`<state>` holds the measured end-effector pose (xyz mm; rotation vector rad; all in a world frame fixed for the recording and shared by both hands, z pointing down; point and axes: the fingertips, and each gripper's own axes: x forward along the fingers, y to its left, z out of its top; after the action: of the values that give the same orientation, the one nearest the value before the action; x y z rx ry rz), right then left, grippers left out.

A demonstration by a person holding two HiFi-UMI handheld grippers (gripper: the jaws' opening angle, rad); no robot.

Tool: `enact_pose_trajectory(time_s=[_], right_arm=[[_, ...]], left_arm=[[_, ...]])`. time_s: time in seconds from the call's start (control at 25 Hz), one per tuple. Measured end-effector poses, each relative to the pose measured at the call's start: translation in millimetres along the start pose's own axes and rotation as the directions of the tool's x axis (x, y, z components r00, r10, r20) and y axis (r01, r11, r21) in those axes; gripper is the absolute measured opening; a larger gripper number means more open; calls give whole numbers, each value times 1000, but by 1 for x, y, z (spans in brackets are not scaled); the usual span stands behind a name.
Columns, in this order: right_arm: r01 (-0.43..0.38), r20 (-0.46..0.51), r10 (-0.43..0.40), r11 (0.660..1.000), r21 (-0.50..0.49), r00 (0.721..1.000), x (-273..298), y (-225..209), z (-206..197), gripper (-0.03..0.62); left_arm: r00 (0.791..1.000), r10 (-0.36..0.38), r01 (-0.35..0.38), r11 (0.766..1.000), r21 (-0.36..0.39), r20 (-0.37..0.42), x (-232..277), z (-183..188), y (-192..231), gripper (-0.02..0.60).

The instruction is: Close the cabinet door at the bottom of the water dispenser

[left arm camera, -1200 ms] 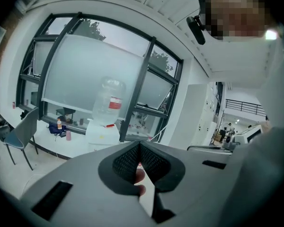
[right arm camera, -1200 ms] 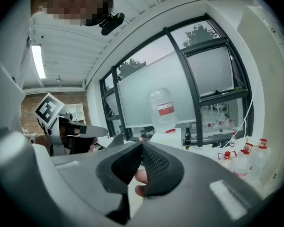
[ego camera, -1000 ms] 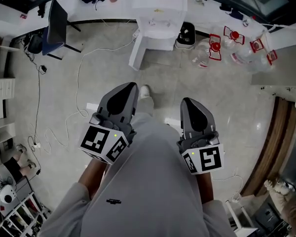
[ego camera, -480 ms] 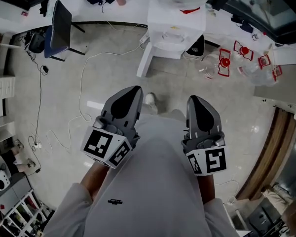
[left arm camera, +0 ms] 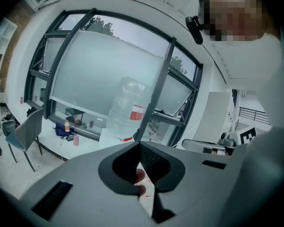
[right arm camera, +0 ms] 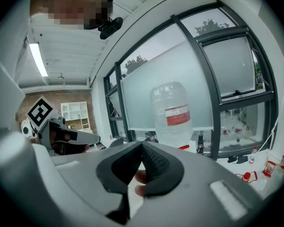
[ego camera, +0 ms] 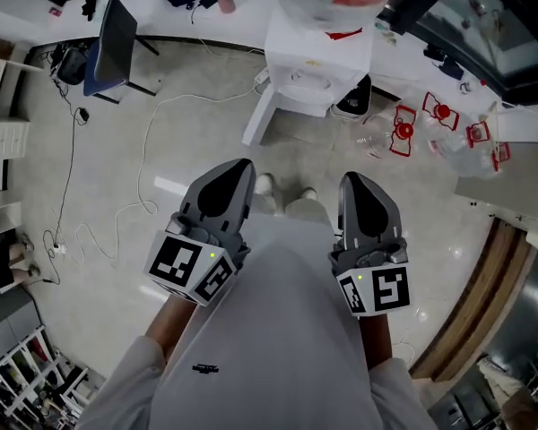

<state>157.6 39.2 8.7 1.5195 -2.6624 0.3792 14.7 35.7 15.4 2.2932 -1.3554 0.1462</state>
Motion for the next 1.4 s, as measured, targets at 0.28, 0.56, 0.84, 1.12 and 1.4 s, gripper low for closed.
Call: enact_pose_trajectory(time_s=[0.28,0.56,0.84,1.12,1.4], right_arm=[[-64,-25,65,998,14,998,5,-8,-8,9],[-173,-80,172,985,-5,982,27,8,-21,9],[-272,-153,266,962,-17,952,57,24,-43,9],[-375,-195,366,927,-7,910,89,41,-64,9],[-443,-273,424,897,-7,863,131,63,-100,11]], left_arm=[[997,82,-82,997,-12,6,-6,-4,5,8],[986,166,-165,985,-52,1,-18,-15,24,6],[969,247,-248,964,-97,-19,-25,-29,49,8],[953,299,-304,940,-154,-53,-23,-53,80,6],[935,340,-353,912,-208,-96,-22,-83,126,6]])
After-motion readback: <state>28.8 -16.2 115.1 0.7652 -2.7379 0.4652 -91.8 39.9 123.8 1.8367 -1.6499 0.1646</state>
